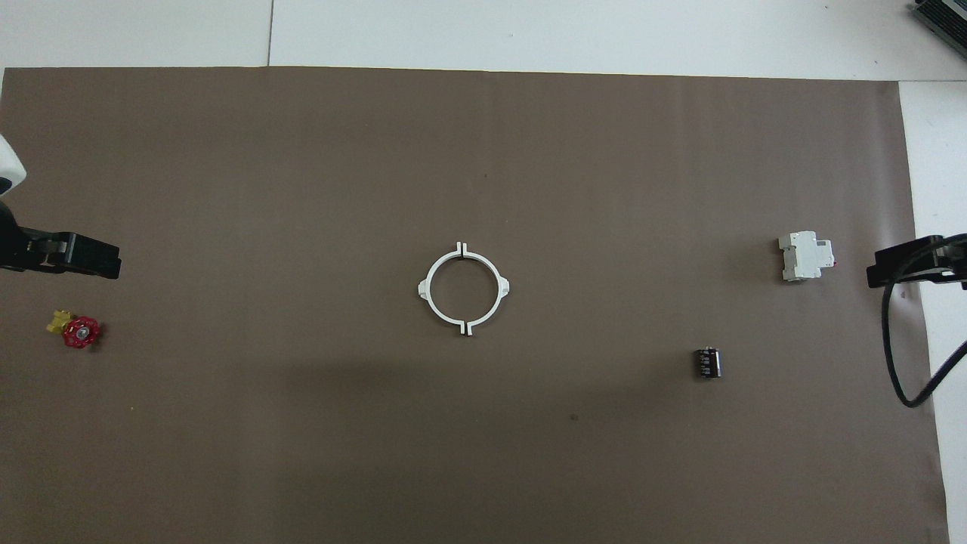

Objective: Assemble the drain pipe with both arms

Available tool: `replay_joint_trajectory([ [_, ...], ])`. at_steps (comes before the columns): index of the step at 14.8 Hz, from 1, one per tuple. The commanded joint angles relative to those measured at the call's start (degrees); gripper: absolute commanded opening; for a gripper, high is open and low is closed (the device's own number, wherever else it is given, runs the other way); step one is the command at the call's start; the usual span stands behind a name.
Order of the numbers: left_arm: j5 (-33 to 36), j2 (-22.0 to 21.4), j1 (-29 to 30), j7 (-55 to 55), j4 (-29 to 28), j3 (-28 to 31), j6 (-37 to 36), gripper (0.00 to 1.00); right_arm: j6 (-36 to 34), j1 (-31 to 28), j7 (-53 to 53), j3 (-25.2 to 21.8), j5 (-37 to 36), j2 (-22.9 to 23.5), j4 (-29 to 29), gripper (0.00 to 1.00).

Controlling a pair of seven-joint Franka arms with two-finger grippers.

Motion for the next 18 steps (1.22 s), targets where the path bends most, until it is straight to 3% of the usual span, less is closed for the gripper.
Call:
replay_joint_trajectory([
  [1, -0.9, 1.2, -1.4, 0.8, 2.9, 1.8, -3.7, 1.0, 0.7, -0.7, 0.6, 0.3, 1.0, -0.1, -0.5, 1.0],
  [4, -0.7, 1.2, -1.4, 1.0, 3.2, 1.4, -6.1, 1.0, 0.8, -0.7, 0.6, 0.3, 1.0, -0.1, -0.6, 1.0],
  [18, -0.8, 0.6, -2.0, 1.6, 2.8, 1.8, -3.8, 1.0, 0.8, -0.7, 0.6, 0.3, 0.9, -0.1, -0.5, 1.0],
])
